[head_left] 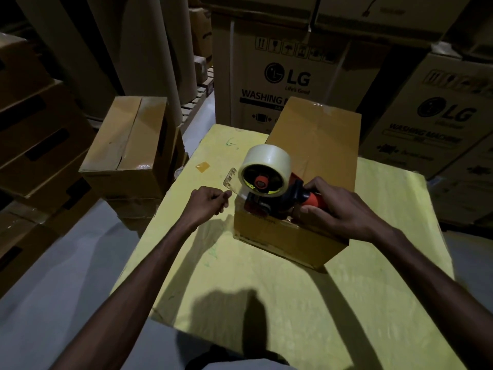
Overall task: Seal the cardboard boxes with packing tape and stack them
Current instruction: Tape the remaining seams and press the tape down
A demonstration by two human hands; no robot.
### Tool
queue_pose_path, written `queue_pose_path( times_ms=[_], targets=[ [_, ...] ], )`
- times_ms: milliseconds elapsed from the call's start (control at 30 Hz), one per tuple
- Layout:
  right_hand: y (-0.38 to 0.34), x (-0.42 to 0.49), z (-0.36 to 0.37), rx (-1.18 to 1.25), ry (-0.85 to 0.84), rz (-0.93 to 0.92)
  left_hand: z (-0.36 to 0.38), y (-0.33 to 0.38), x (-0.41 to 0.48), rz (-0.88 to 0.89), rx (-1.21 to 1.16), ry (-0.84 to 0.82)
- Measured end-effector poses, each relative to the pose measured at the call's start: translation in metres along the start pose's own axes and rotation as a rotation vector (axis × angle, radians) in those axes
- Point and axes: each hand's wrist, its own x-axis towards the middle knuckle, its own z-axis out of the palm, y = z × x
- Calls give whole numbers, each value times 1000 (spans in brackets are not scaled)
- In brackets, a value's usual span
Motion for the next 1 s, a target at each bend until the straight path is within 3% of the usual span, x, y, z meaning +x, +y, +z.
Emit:
queue_pose_path(
  times_ms=[233,433,500,633,733,1000],
  targets=[
    [-1,-1,5,-21,-8,0,10,3,0,-231,-127,-83],
    [-3,-3,2,-40,32,-7,23,-7,-8,-443,38,171],
    [0,-5,2,-30,40,-7,27,-19,-14,-354,129,257],
    [2,-5,7,-23,44,-9,39,-8,-35,34,-97,601],
    [2,-5,9,-8,52,-6,52,12,-46,120,-100,442],
    [-3,-3,5,-19,46,0,54,34,-30,-84,140,337]
  ],
)
